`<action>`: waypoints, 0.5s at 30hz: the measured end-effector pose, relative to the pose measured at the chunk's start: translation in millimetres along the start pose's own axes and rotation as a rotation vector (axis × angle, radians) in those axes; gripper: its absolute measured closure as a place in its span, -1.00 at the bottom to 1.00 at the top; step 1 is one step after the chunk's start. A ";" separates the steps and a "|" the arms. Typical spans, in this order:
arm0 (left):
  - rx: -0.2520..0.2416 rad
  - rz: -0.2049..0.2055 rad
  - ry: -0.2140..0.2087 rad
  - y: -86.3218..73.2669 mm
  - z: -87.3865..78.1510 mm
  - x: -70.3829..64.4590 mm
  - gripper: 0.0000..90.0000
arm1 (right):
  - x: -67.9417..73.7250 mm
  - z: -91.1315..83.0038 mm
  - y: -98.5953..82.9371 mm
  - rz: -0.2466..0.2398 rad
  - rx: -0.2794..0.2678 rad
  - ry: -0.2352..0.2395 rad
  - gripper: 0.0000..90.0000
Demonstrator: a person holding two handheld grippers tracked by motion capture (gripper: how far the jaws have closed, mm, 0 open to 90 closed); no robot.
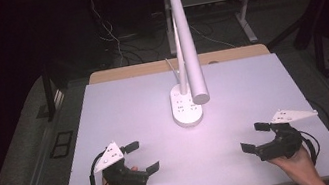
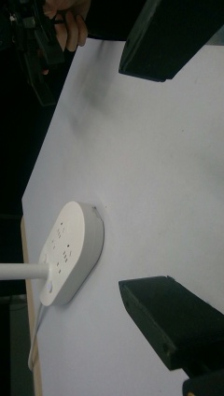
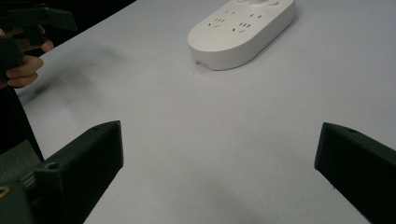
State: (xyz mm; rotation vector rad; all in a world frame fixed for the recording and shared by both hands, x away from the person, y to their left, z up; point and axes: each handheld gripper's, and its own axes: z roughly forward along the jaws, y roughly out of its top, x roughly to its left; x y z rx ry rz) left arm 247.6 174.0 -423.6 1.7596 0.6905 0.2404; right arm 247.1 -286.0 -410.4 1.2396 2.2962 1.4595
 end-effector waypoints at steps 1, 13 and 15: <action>0.000 0.000 0.000 0.0 0.0 0.0 -1.00 | 0.1 -0.7 0.1 0.005 0.003 0.002 -0.98; 0.003 0.007 -0.003 0.0 -0.2 -0.5 -1.00 | 0.7 -3.2 -0.6 0.020 0.010 0.011 -0.97; 0.001 0.009 -0.001 0.0 -0.4 -0.5 -1.00 | 0.5 -4.1 -0.2 0.021 0.013 0.012 -0.98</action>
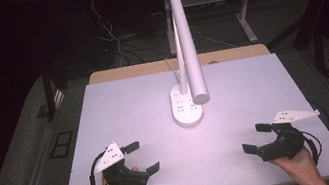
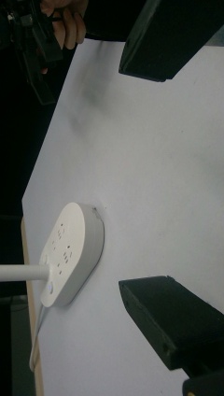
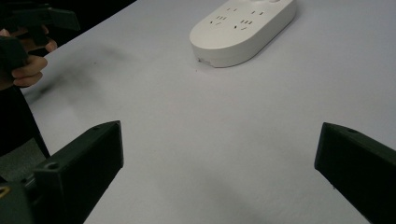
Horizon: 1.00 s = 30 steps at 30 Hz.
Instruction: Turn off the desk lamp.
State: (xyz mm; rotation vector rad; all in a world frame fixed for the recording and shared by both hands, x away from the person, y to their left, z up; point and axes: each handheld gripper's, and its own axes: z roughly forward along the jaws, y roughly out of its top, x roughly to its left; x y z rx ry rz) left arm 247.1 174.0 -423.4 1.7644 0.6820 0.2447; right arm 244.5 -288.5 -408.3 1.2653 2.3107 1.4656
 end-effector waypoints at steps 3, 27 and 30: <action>-0.001 0.001 0.000 0.0 0.0 -0.3 -1.00 | -0.6 -1.5 0.1 0.002 -0.004 0.000 -0.97; 0.005 -0.008 0.007 -1.9 -1.0 -1.6 -1.00 | 1.3 0.0 13.7 -0.011 0.049 0.023 -0.97; 0.004 -0.012 0.012 -2.4 -2.2 -1.6 -1.00 | 1.0 0.3 16.9 -0.015 0.049 0.023 -0.97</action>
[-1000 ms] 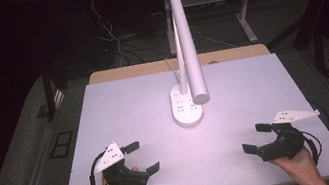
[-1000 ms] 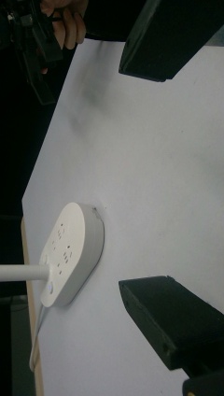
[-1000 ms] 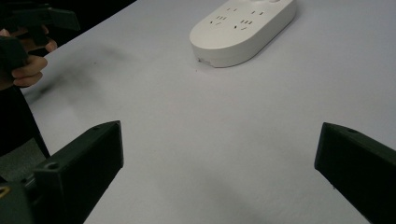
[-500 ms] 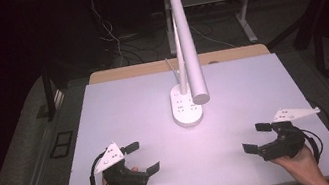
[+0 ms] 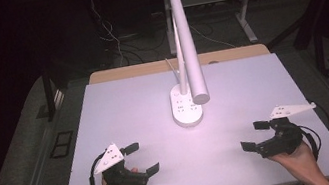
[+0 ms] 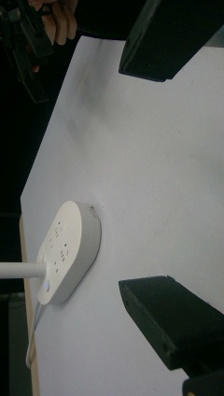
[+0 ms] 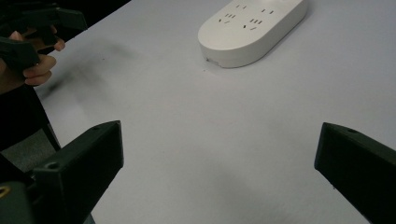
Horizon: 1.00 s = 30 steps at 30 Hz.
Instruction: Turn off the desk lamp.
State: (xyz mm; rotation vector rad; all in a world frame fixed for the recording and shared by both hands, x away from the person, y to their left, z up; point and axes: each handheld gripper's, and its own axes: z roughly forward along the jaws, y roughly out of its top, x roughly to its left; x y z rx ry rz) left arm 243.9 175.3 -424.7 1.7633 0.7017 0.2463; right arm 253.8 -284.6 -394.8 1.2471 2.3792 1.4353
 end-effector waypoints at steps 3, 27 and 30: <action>0.001 -0.001 0.002 -0.2 -0.4 0.2 -1.00 | 0.3 -0.1 6.0 -0.006 0.006 0.002 -0.97; 0.009 0.000 -0.001 -0.5 1.6 0.5 -1.00 | -6.9 14.6 45.4 -0.044 0.054 0.022 -0.97; 0.008 0.000 -0.001 -0.5 1.5 0.6 -1.00 | -7.3 17.0 48.8 -0.046 0.054 0.025 -0.97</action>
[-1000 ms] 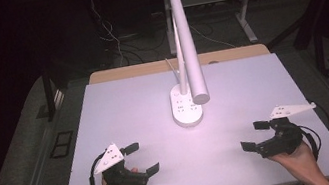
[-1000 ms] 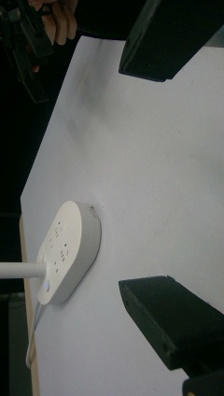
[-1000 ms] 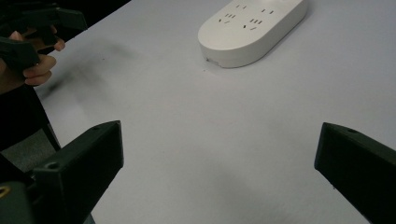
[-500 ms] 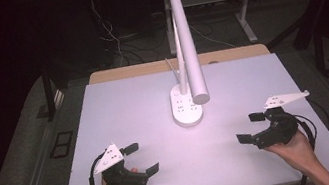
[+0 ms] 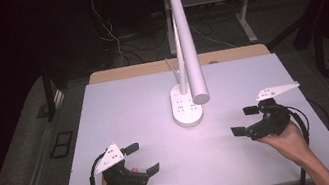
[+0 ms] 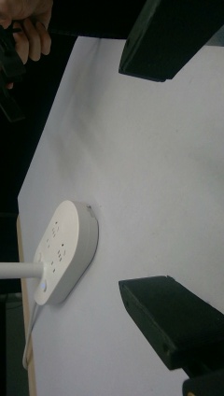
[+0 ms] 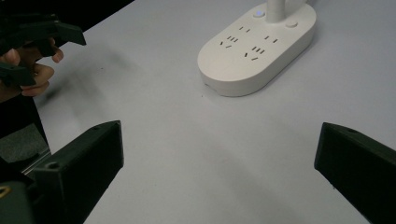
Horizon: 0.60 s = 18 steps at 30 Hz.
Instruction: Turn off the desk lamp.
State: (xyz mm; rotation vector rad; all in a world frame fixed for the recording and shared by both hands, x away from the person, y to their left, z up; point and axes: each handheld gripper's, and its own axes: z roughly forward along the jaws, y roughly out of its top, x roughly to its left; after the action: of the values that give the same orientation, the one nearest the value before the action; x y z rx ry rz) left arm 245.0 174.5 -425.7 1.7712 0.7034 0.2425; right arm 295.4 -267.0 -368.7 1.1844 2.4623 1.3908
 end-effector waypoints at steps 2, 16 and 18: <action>0.002 0.003 -0.002 0.0 0.1 -0.2 -1.00 | -1.0 2.2 3.4 -0.004 0.004 0.000 -0.97; 0.000 0.002 0.000 0.4 -0.3 -0.3 -1.00 | -8.9 15.4 29.6 -0.015 0.022 -0.002 -0.97; 0.000 0.001 -0.001 0.4 -0.3 -0.5 -1.00 | -9.6 17.6 33.9 -0.019 0.024 -0.002 -0.97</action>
State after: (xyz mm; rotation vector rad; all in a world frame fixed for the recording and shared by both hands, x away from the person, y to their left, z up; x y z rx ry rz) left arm 244.6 174.5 -425.2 1.7712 0.7017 0.2427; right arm 329.2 -251.1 -356.1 1.1632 2.4891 1.3582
